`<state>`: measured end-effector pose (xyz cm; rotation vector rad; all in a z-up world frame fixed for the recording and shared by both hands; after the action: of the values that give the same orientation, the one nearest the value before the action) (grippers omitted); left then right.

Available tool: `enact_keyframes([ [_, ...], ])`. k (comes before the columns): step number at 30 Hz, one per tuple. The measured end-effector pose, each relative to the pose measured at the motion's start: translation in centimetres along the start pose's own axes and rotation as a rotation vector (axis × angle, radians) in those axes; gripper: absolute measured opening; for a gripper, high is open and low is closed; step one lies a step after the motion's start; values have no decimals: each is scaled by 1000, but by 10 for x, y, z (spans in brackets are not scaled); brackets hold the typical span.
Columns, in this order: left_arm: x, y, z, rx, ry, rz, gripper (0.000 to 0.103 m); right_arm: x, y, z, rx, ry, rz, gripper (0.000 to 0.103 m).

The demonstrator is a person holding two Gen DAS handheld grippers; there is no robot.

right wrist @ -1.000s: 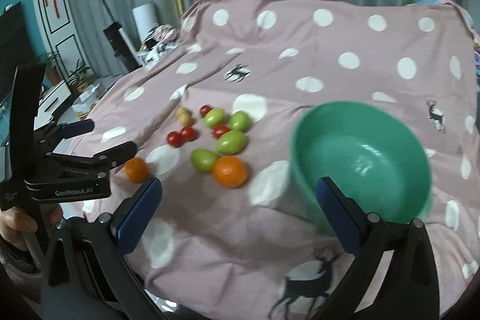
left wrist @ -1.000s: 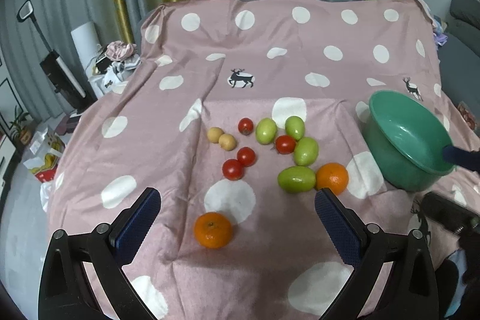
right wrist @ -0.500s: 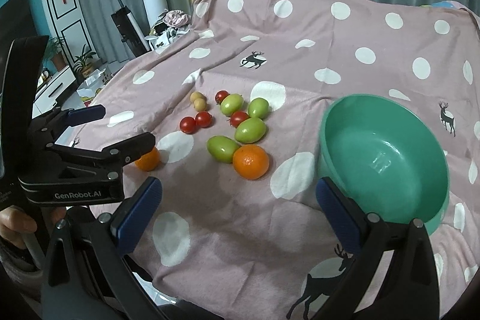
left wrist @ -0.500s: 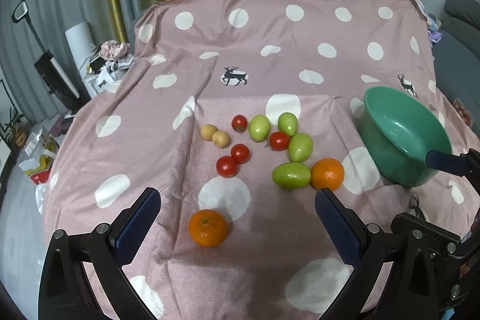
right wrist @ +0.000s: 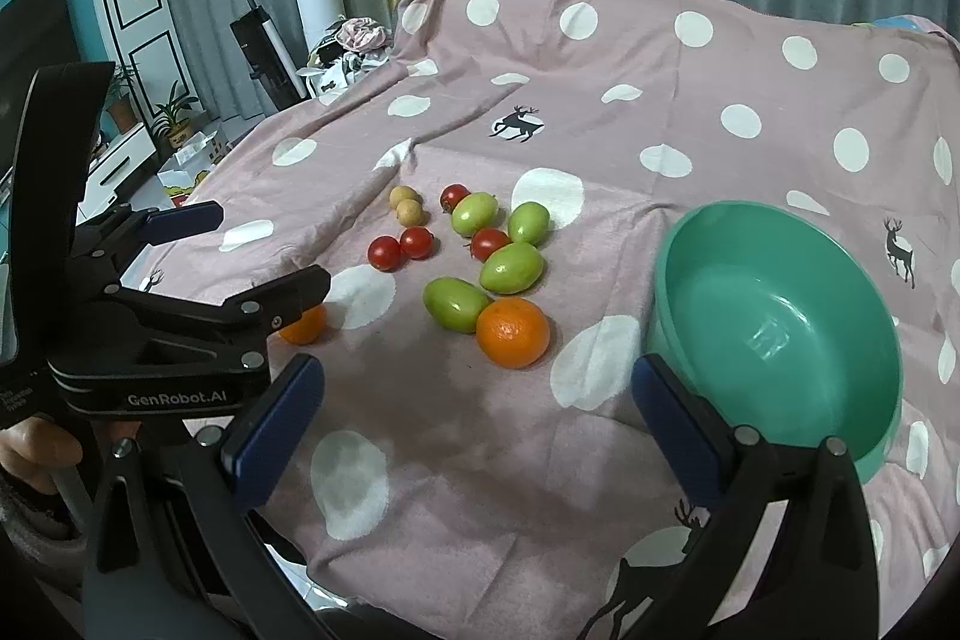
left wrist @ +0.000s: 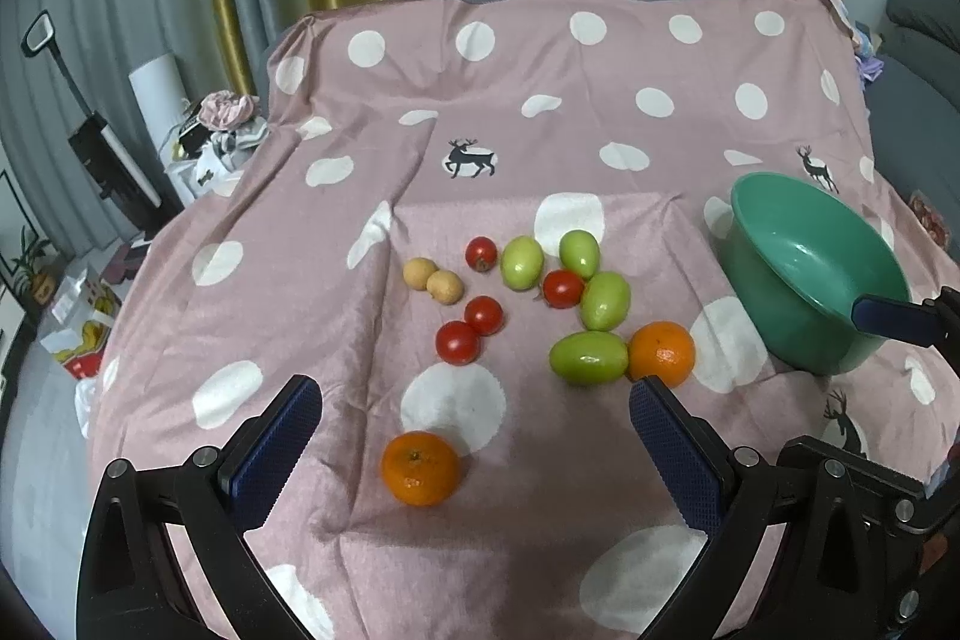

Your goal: Organize fruits

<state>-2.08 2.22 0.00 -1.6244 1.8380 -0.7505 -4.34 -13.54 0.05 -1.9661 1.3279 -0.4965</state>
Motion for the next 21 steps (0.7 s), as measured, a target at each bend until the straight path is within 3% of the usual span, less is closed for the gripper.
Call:
enact_keyframes([
  [15, 1, 4, 11, -15, 13, -4, 102, 2, 3, 11, -21, -3, 6, 103],
  [21, -4, 7, 21, -25, 54, -27, 102, 3, 6, 19, -41, -2, 15, 103],
])
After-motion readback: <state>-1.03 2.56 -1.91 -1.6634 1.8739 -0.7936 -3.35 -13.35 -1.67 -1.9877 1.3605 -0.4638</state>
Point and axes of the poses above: each gripper's, at about its wrist camera, not at the fingertips, and z roughly the way its jaws point, x to its right, y to its underside, the point moved 3 cm from there along z, roughly the way its jaws point, and after that the axes turned 3 degrees about x, right-handed, at the moved point
